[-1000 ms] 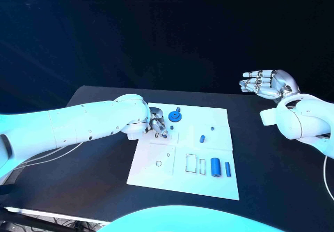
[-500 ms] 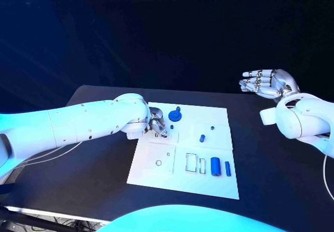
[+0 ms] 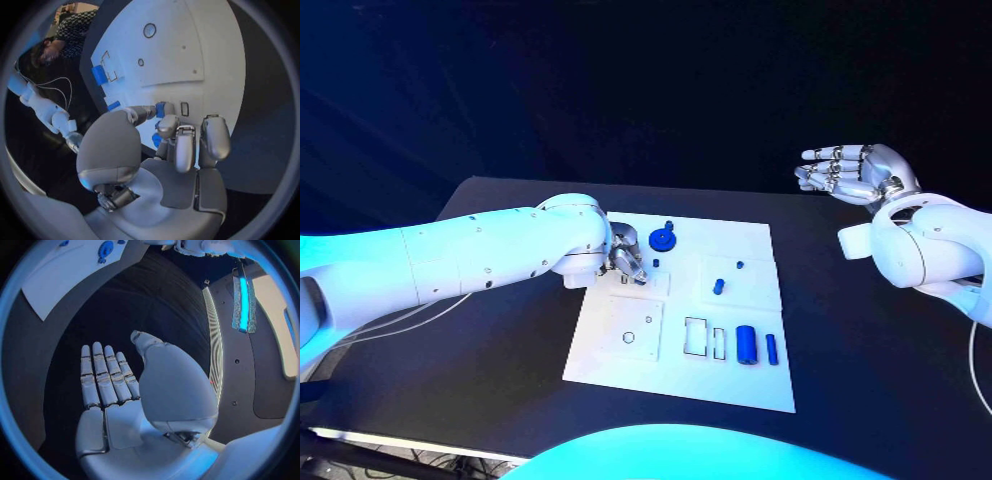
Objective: Assemble the parts on the task board
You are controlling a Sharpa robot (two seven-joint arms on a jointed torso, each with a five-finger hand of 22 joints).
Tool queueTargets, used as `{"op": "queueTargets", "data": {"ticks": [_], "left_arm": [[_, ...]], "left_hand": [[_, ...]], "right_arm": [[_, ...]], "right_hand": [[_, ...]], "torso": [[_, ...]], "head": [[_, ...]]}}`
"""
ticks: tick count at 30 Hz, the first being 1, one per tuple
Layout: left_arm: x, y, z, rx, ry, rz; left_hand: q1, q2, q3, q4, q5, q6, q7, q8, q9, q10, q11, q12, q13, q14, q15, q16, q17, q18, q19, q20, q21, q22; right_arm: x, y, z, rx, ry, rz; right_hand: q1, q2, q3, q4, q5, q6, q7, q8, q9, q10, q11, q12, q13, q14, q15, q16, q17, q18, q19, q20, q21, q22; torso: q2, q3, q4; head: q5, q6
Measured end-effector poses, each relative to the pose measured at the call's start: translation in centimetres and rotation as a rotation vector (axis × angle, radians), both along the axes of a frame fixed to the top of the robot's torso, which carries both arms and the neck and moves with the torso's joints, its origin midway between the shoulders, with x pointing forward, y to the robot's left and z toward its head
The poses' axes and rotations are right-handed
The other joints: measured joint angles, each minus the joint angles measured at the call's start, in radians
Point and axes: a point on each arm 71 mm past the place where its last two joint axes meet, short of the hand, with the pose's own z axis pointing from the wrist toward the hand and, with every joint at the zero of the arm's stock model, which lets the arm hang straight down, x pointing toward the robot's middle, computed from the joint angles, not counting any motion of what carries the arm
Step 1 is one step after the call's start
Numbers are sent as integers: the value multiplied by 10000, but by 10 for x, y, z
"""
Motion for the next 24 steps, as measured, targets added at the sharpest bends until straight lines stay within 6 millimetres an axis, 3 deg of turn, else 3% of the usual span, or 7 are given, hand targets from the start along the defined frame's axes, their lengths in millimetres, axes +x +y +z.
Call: {"op": "queueTargets", "data": {"ticks": [12, 24], "left_arm": [[2, -3, -1, 131, 111, -48], [6, -6, -3, 279, 366, 59]], "left_hand": [[-2, -2, 0, 0, 1, 104, -29, 0, 16, 35, 35, 0, 19, 0, 0, 0, -1, 0, 0, 0, 0, -1], [-83, -83, 0, 0, 257, 196, -46, 7, -14, 108, 35, 79, 128, 0, 0, -1, -1, 0, -1, 0, -1, -52]], "right_arm": [[-3, 4, 0, 46, 52, 111], [-3, 3, 0, 46, 67, 99]], "right_hand": [[-39, 39, 0, 0, 0, 0, 0, 0, -3, 0, 0, 0, 0, 0, 0, 0, -7, 0, 0, 0, 0, -15], [-39, 39, 0, 0, 0, 0, 0, 0, -12, 0, 0, 0, 0, 0, 0, 0, -14, 0, 0, 0, 0, -26]], "torso": [[7, 0, -6], [3, 7, -11]], "head": [[-24, -51], [-32, -35]]}}
